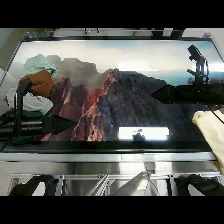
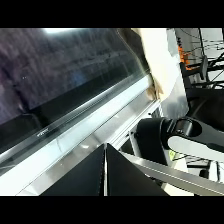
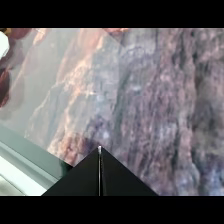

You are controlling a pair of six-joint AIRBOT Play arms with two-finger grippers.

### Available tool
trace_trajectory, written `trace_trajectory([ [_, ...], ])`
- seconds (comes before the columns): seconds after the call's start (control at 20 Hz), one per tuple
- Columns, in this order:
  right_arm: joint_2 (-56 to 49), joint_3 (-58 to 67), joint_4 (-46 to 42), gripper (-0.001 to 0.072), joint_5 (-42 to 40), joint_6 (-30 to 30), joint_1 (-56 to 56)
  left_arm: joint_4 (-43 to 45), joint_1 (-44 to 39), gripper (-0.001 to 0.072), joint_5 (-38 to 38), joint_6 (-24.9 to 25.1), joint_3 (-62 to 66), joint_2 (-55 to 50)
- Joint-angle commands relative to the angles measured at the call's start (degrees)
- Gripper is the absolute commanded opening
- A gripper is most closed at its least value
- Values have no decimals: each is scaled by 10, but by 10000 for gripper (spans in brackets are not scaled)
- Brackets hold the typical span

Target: Fold the shirts.

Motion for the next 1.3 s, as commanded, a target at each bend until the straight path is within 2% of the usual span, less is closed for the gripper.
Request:
trace_trajectory([
  [0.0,0,0,0,29,0,0,1,1,1,18,-1,0,0,0],
  [0.1,0,0,0,29,0,0,1,3,1,19,5,0,1,0],
  [0.15,0,0,0,29,0,0,1,3,4,59,13,0,4,0],
  [0.2,0,0,0,29,0,0,1,3,14,312,18,0,13,0],
  [0.3,0,0,0,29,0,0,1,13,61,713,50,1,53,0],
  [0.4,0,0,0,29,0,0,1,93,126,719,73,25,132,-28],
  [0.55,0,0,0,29,0,0,1,210,184,719,75,25,265,-132],
  [0.7,0,0,0,29,0,0,1,226,194,719,114,25,400,-287],
  [1.05,0,0,0,29,0,0,1,228,123,720,140,23,795,-714],
  [1.15,0,0,0,29,0,0,1,227,110,720,206,13,859,-795],
  [1.25,0,0,0,29,0,0,1,228,100,720,341,15,805,-812],
])
